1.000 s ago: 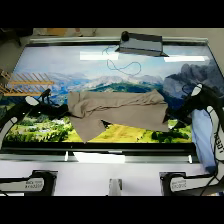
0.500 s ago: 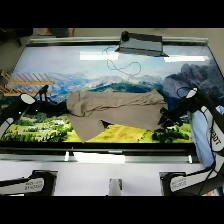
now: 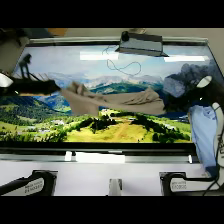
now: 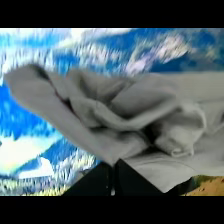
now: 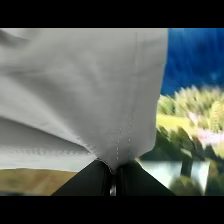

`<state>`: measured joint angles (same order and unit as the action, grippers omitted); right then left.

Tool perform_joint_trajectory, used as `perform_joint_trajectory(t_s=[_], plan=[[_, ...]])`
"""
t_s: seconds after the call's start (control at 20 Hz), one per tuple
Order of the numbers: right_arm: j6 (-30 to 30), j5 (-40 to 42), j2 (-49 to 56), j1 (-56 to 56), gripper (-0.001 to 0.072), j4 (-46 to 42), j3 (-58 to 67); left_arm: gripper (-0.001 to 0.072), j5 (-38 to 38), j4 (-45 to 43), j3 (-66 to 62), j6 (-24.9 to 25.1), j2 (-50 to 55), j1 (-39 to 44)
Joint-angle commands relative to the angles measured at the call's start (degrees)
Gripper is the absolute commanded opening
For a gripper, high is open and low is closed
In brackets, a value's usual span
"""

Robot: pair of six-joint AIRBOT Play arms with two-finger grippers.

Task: Fold the shirts.

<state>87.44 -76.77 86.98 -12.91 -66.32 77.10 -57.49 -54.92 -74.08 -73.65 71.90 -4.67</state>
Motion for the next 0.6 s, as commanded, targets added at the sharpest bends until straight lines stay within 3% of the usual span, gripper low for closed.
perform_joint_trajectory(t_s=[0.0, 0.25, 0.4, 0.55], plan=[[-5.9, 7.4, -11.0, 0.0, 0.0042, 5.0, 12.5, 0.0032, 4.3, -0.1, -17.5, 1.2, -6.9, -0.1], [-6.1, 26.3, -29.0, 0.0, 0.0043, 4.5, 33.6, 0.0033, 14.8, -0.1, -48.6, 0.9, -13.4, -0.1], [-6.3, 31.1, -38.0, 0.0, 0.0042, 1.4, 35.1, 0.0033, 16.3, -0.1, -48.6, -0.5, -20.2, 0.0], [-6.2, 26.3, -42.0, 0.0, 0.0042, -3.5, 35.1, 0.0032, 16.3, -0.3, -44.4, -0.5, -25.0, 0.0]])
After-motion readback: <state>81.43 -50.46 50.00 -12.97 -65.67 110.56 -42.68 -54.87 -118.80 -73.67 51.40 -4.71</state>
